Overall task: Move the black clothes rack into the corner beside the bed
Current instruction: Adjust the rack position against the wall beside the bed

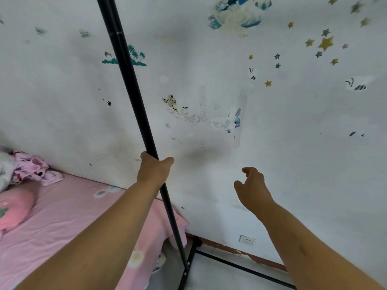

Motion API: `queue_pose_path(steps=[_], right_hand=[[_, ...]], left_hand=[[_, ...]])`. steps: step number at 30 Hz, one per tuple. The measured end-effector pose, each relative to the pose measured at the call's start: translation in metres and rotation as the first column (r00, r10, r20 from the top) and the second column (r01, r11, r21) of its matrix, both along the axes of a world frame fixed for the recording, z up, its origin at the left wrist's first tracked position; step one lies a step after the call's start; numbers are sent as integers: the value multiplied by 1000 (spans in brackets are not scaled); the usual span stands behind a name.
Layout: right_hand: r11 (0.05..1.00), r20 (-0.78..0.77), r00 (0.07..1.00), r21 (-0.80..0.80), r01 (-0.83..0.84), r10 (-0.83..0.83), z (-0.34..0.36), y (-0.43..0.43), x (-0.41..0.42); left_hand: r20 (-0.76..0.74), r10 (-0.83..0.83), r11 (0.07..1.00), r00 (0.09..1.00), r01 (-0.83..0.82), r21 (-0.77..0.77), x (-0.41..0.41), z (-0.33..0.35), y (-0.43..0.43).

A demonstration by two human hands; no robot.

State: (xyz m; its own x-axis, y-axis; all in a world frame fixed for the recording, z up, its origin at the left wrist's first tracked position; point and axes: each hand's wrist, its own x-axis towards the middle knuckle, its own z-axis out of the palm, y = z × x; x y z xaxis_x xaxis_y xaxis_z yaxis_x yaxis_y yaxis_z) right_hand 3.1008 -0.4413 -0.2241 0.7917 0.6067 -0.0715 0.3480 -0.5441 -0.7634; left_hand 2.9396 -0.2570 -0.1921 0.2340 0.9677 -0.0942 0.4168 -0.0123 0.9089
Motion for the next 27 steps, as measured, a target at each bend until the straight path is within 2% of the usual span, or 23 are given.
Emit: queue_pose_path(steps=[5, 13, 18, 27], right_hand=[[999, -4, 1000, -28, 29, -30, -2, -2, -4], [996, 16, 996, -11, 87, -87, 0, -11, -3], [993, 4, 993, -13, 116, -116, 1, -26, -4], [984, -4, 984, -29, 178, -178, 5, -60, -5]], left_hand=[[4, -14, 1000, 1000, 14, 24, 0, -3, 0], [61, 71, 996, 996, -67, -51, 12, -17, -9], [23, 93, 990, 995, -90, -107, 12, -33, -12], [-47, 134, 983, 990, -138, -117, 18, -40, -23]])
